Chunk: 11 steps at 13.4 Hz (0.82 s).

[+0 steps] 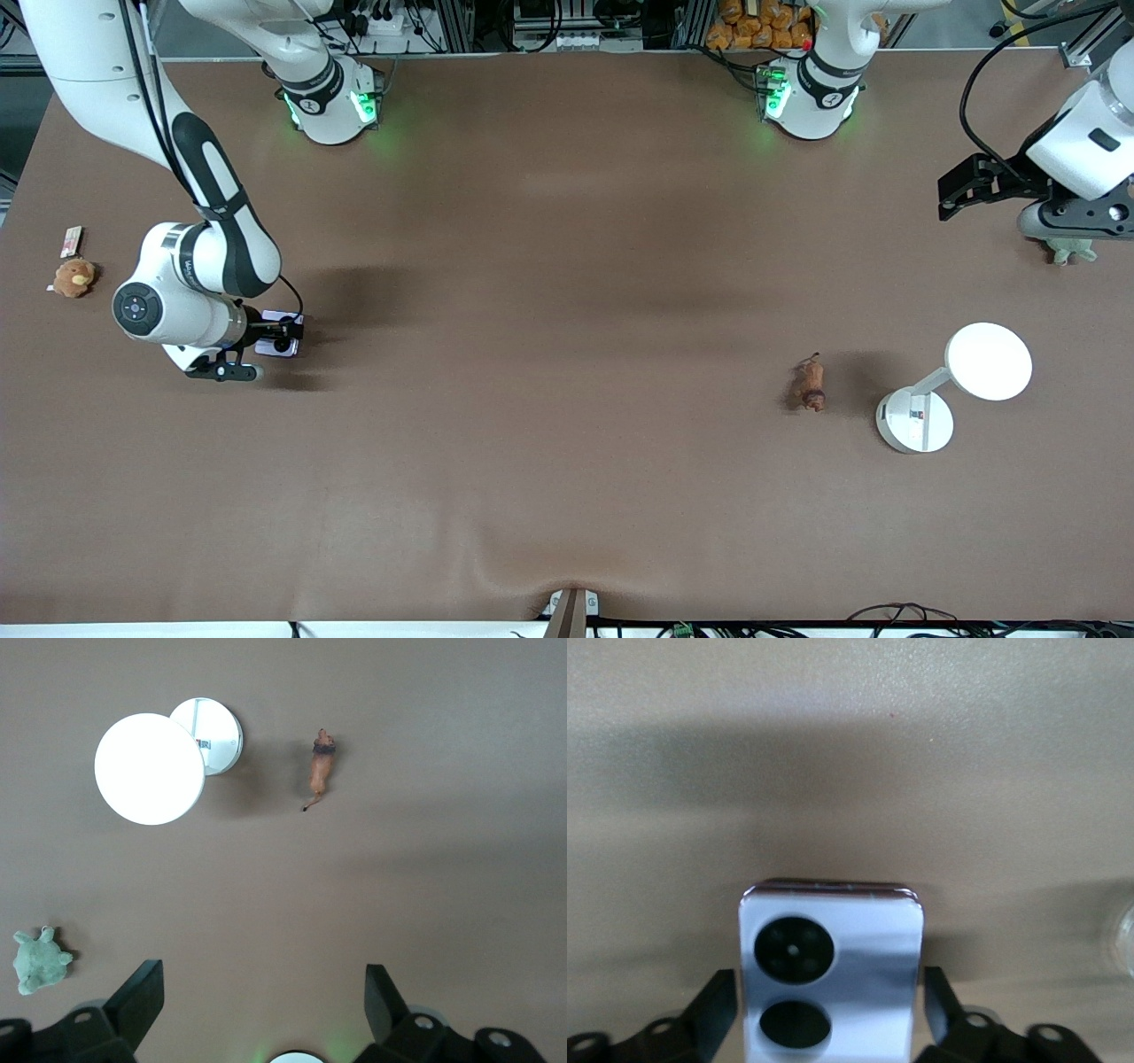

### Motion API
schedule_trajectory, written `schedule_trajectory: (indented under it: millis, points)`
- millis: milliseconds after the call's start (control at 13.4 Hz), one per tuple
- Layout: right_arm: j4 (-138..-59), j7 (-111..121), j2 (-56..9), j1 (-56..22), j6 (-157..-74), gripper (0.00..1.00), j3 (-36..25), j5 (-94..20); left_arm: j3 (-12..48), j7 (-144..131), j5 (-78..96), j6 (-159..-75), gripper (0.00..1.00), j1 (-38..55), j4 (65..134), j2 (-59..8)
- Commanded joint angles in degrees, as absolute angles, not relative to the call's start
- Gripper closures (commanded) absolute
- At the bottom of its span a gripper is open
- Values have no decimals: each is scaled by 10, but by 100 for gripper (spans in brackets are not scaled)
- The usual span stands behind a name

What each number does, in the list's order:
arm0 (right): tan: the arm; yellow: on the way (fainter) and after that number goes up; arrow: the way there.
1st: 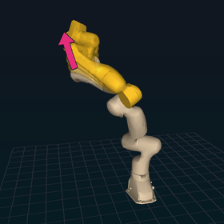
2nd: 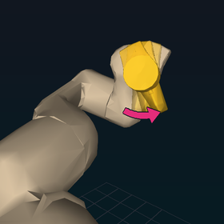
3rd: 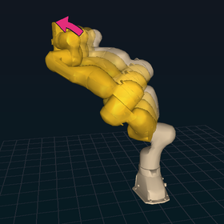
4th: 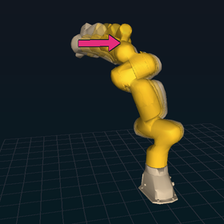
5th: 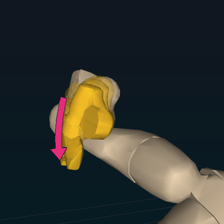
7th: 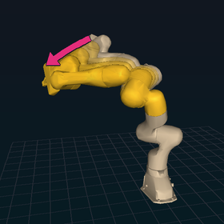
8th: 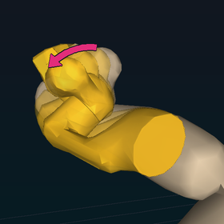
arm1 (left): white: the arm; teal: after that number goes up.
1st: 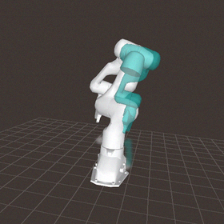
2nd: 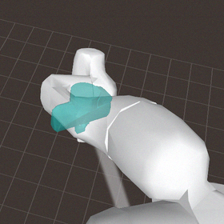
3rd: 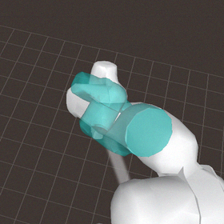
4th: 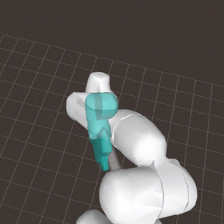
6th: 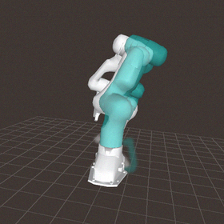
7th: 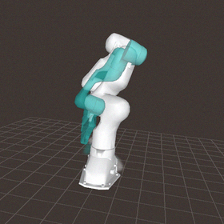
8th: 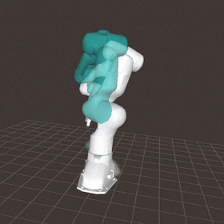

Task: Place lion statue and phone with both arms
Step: 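Lower the white phone beside the clear cup with the right gripper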

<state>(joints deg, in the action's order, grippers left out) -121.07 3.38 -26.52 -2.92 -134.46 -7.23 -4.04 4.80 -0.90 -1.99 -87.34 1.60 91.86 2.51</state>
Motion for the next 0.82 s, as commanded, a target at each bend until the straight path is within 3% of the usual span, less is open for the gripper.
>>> schedule_trajectory:
  millis: [0,599,749]
  points:
    - [-1191,37,-252,-17,-1316,0,-64,-37,50,2,-12,-860,0,11,916,31]
    - [-865,37,-241,-18,-954,0,-55,-56,48,4,-18,-860,0,11,912,27]
    - [-808,42,-241,-12,-933,0,-55,-92,48,4,-18,-861,0,11,908,26]
